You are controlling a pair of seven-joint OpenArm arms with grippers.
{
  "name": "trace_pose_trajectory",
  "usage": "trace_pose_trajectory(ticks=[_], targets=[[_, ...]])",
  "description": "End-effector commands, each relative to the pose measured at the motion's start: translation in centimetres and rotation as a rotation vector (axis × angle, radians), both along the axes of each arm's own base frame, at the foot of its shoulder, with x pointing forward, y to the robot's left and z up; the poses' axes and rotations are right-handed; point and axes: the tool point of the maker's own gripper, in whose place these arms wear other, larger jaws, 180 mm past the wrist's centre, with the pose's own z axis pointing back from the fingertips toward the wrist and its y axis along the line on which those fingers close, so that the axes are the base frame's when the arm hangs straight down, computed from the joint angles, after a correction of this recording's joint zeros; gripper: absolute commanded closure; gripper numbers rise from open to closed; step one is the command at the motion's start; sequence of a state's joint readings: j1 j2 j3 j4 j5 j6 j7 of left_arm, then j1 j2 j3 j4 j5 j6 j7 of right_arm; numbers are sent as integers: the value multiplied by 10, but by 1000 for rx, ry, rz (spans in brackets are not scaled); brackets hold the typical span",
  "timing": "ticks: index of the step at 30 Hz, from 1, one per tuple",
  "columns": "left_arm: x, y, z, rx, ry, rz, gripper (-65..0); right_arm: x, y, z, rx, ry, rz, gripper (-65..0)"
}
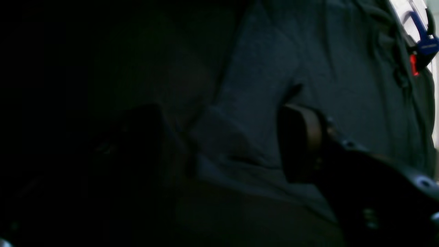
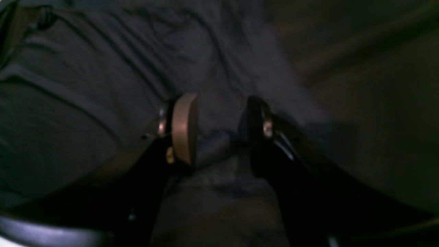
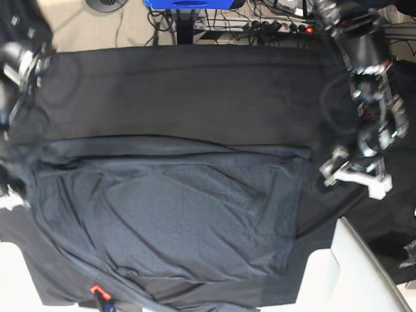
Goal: Fold the T-shirt properly
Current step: 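Lift the collar edge with both grippers and fold it toward the hem, then lower the folded collar edge with both grippers and adjust the left gripper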
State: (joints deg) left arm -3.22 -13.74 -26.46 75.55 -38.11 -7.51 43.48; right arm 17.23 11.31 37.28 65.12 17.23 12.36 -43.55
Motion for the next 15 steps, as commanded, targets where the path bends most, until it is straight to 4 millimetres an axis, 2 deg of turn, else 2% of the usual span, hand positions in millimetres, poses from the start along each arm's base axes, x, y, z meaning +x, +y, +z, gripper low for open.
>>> trace_pose_trajectory(ticks=[1,5,9,13,15], targets=[[4,1,16,19,-53,-13,-558,-1,-4,14,20,-71,-36,-222],[-30,-5,10,57,-23,-45,-589,-45,0,-4,158,-100,-152,-227],[-59,-19,3,74,-6,-118,-591,-70,8,-30,300,-86,-211,-245],[-83,-21,-5,51,-27,-164,-586,-78,16,-52,395,-89,-259,-429],[-90,-17,-8,50,-27,-172,-586,-79,16,-59,402,-89,-279,-495]])
